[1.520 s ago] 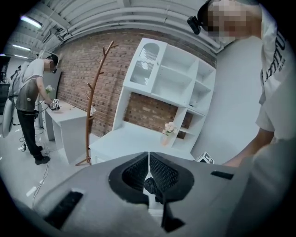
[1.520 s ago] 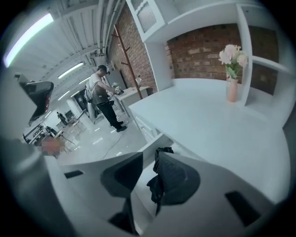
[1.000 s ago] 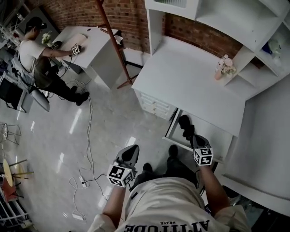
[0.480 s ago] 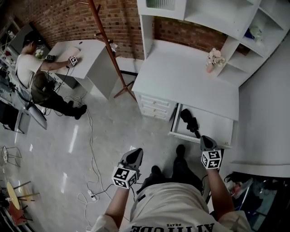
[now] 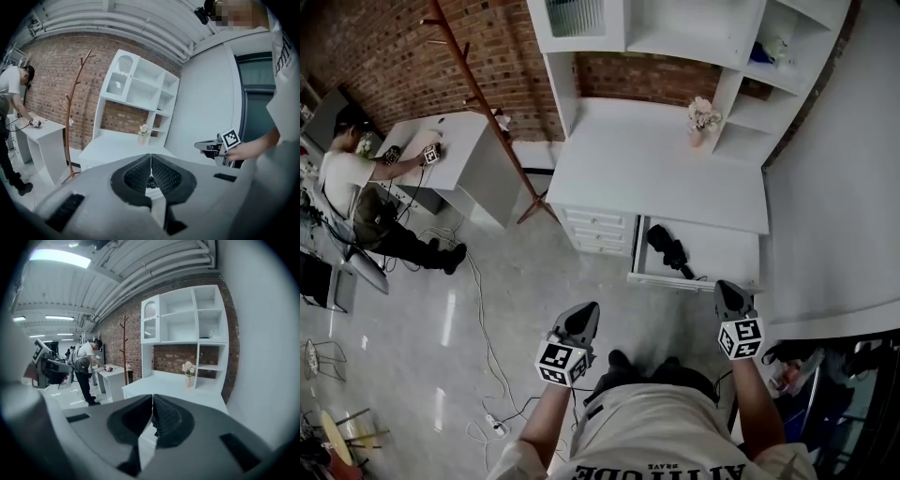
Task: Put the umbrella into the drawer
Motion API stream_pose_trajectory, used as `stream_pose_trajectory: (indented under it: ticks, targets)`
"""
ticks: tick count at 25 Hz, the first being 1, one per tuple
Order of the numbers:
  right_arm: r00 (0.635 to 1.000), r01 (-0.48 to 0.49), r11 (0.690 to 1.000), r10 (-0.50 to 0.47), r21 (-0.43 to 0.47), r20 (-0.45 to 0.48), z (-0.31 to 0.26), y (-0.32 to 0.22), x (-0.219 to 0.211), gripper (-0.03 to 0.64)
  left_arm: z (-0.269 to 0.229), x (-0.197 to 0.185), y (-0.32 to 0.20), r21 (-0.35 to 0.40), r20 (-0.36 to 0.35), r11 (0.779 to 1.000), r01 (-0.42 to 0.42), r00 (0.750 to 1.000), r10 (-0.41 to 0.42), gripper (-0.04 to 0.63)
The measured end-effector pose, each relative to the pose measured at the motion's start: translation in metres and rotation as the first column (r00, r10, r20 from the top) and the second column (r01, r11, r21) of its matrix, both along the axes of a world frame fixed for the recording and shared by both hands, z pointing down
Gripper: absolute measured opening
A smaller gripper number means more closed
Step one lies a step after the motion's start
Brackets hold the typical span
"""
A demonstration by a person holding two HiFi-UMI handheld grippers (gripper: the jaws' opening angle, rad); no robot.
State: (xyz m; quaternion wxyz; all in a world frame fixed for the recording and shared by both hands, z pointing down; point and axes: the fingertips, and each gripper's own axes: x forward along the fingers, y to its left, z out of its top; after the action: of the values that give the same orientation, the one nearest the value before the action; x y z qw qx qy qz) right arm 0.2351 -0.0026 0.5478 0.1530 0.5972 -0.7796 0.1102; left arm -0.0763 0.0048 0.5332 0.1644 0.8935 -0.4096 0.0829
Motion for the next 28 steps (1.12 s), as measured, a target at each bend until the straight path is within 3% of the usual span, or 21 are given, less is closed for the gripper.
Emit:
stream_pose_trajectory:
  ticks: [13, 19, 28]
  targets:
    - [0.999, -0.011, 0.994, 0.006, 0.109, 0.046, -0.05, 0.03, 0.085, 0.031, -0.06, 0.087, -0.004, 0.138, 0.029, 0.99, 0.033, 0.999, -0.037, 0.026]
    - [0.996, -0.046, 0.985, 0.032, 0.165, 0.082, -0.073, 0.039, 0.109, 0.031, -0.087, 0.094, 0.002, 0.214, 0.039, 0.976, 0.039, 0.998, -0.049, 0.028]
    - [0.997, -0.031, 0.984, 0.019, 0.174, 0.07, -0.077, 0.041, 0.115, 0.029, -0.088, 0.091, 0.006, 0.215, 0.033, 0.975, 0.06, 0.997, -0.068, 0.028]
